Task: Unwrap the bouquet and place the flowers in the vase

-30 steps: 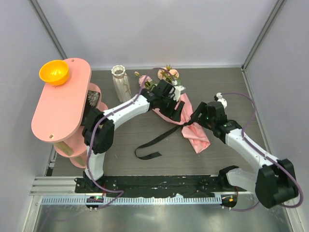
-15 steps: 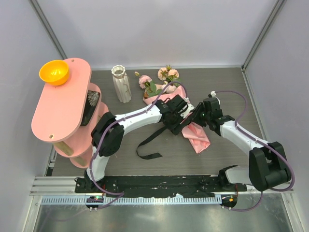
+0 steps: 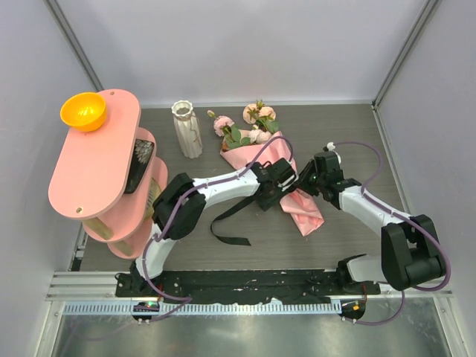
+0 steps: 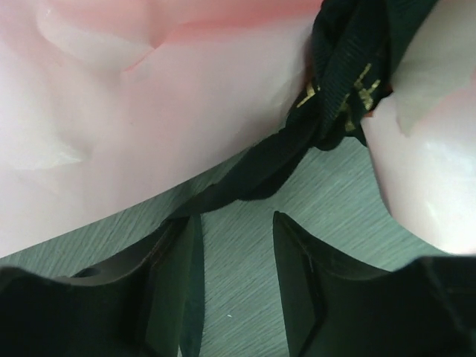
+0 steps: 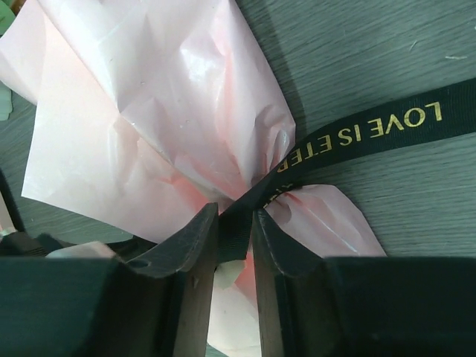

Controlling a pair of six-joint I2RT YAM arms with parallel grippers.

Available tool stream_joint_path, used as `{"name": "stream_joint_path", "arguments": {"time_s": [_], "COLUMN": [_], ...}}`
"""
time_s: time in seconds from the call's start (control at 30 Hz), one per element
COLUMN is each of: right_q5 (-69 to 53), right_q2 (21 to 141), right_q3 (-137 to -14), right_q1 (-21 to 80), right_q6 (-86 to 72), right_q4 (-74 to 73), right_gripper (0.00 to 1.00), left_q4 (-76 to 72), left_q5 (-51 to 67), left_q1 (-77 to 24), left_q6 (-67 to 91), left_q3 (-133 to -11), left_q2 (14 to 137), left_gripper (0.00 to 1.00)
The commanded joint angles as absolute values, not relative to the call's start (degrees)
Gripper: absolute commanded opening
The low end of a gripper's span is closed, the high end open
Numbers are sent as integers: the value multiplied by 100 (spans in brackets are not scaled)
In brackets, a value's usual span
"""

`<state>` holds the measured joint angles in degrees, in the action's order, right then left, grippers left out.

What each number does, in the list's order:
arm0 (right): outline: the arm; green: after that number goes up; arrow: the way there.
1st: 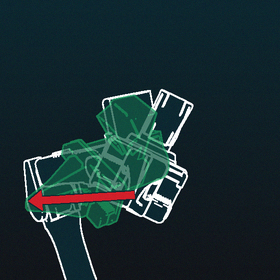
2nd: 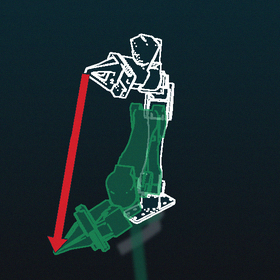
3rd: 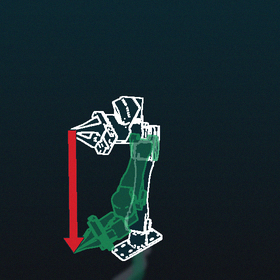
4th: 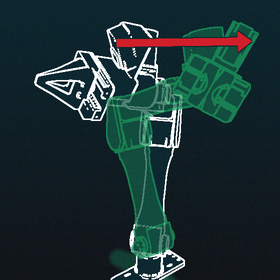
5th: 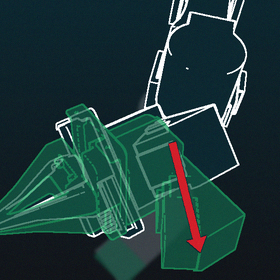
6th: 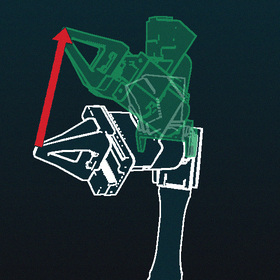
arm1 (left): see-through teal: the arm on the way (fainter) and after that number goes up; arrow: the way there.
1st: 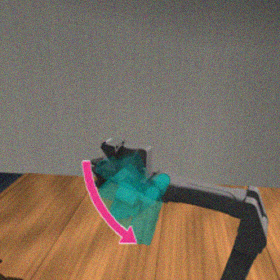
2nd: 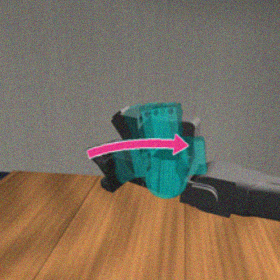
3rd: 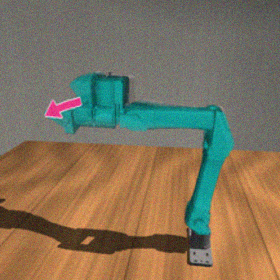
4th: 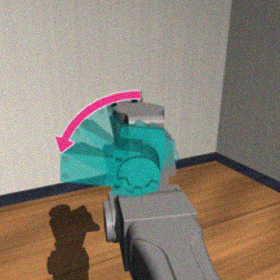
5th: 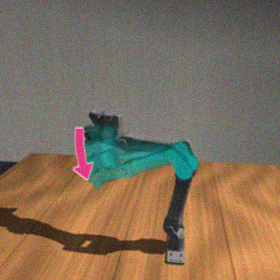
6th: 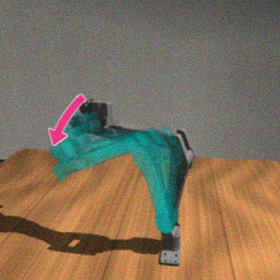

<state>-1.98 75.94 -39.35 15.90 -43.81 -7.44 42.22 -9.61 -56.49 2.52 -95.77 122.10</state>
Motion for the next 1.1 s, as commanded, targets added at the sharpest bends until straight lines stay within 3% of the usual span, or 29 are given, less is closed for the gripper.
{"name": "stream_joint_path", "arguments": {"time_s": [0.0,0.03,0.07,0.17,0.2,0.27,0.4,0.47,0.5,0.6,0.8,1.07], "right_q5": [-290,-316,-316,-255,-211,-27,220,141,123,79,-237,-272], "right_q2": [7620,7629,7629,7524,7471,7331,7014,6996,7005,7014,7040,6996], "right_q3": [-3964,-3964,-3964,-3955,-3946,-3938,-3902,-3902,-3902,-3902,-3885,-3832], "right_q1": [1600,1600,1600,1591,1600,1591,1582,1582,1582,1582,1582,1582], "right_q6": [-4386,-4394,-4368,-4368,-4368,-4359,-4324,-4333,-4342,-4342,-4412,-4439], "right_q4": [-352,-334,-334,-334,-343,-404,-483,-492,-492,-492,-439,-352], "right_gripper": [28,25,16,2,1,1,1,1,1,1,1,1], "left_q4": [4315,4315,4315,4228,4201,4157,4026,3947,3885,3551,3814,3876], "left_q5": [-1160,-1186,-1274,-1414,-1459,-1537,-1557,-1232,-1030,-1045,-1002,-730], "left_q1": [-5695,-5695,-5695,-5695,-5695,-5695,-5695,-5695,-5695,-5687,-5546,-5423], "left_q6": [263,272,290,308,316,325,317,246,220,97,79,149], "left_q3": [-9817,-9843,-9852,-9782,-9730,-9686,-9528,-9484,-9388,-9159,-9737,-10195], "left_q2": [12287,12287,12270,12121,12024,11927,11629,11409,11339,11136,11671,12243], "left_gripper": [46,36,31,18,15,0,0,9,31,69,72,67]}}
